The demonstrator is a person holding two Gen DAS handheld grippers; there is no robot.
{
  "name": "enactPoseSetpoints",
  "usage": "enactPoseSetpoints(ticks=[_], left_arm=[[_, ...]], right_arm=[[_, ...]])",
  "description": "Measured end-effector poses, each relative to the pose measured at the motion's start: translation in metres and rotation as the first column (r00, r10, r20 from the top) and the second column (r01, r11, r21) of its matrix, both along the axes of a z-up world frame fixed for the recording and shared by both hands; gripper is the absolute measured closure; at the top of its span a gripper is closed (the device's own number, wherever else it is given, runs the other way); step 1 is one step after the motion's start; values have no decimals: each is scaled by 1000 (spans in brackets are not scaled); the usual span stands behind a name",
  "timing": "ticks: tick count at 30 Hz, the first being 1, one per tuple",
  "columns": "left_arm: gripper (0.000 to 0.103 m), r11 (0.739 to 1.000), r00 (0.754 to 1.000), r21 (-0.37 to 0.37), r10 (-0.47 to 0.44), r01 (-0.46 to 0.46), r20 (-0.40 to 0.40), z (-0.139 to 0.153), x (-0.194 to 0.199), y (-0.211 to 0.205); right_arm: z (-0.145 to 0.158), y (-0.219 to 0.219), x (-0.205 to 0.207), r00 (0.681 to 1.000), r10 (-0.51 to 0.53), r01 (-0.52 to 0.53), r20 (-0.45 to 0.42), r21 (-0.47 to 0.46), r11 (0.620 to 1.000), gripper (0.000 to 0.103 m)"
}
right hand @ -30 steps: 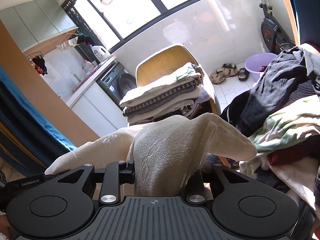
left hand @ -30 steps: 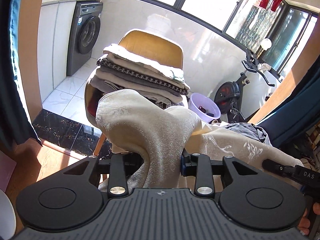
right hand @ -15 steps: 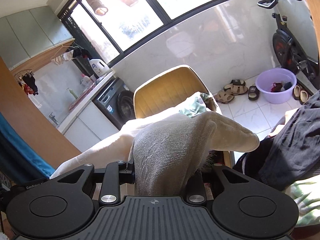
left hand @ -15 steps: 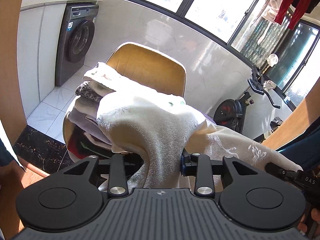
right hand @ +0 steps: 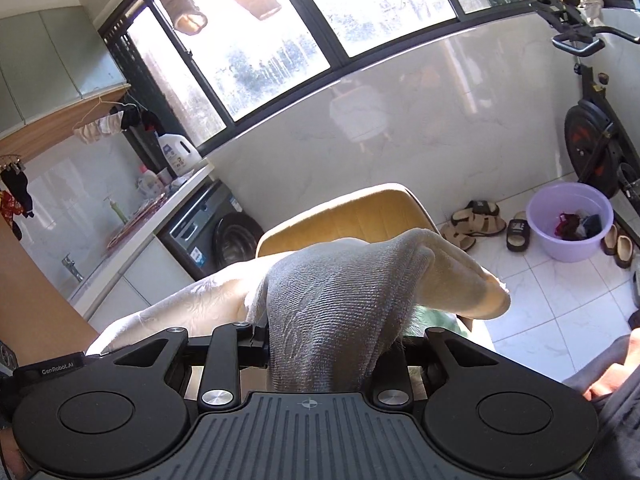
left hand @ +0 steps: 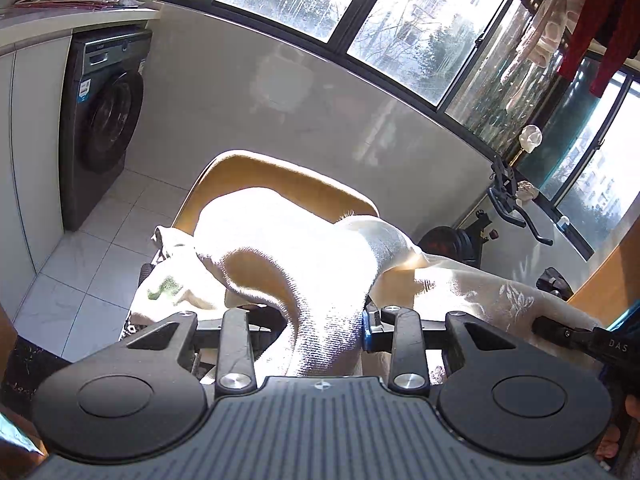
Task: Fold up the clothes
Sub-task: 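Carry the lifted cream robe with both grippers toward the tan chair, then lower the cream robe onto the clothes stack on the chair with both grippers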
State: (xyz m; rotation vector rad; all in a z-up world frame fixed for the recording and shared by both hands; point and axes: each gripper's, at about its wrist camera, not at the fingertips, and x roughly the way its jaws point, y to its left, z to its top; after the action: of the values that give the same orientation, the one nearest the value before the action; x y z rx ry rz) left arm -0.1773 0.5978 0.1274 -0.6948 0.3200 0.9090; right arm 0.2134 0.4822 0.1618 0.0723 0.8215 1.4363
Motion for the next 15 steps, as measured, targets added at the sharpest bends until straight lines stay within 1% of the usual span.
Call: enactPoseSetpoints(ticks=[2,3,6,8,11,15], left_arm=[[69,1000,999,17,-1,2,-42,1,4,32],[69,1000,998,12,1,0,-56,1,7,48],[69,1000,997,-6,10,-11,-71,-2,10,90],[69,1000,996,-15,27,-28,-89,-6,13,110],[69,997,993,-53,54,-60,-109,-15,17,136],[68,988,990,-128,70,-87,-126,-30,22,162]], right_arm=[[-2,37,7,1000,12,-12,16,5,1000,77],[-3,55,11,1000,17,-17,16,5,1000,77],[-11,107,24,1000,29,-29,4,0,1000,77],[-20,136,33,999,38,-38,-13,-12,999,77],[-35,171,46,997,55,-58,-48,-43,997,77],[-56,207,58,993,83,-90,-81,-95,991,77]])
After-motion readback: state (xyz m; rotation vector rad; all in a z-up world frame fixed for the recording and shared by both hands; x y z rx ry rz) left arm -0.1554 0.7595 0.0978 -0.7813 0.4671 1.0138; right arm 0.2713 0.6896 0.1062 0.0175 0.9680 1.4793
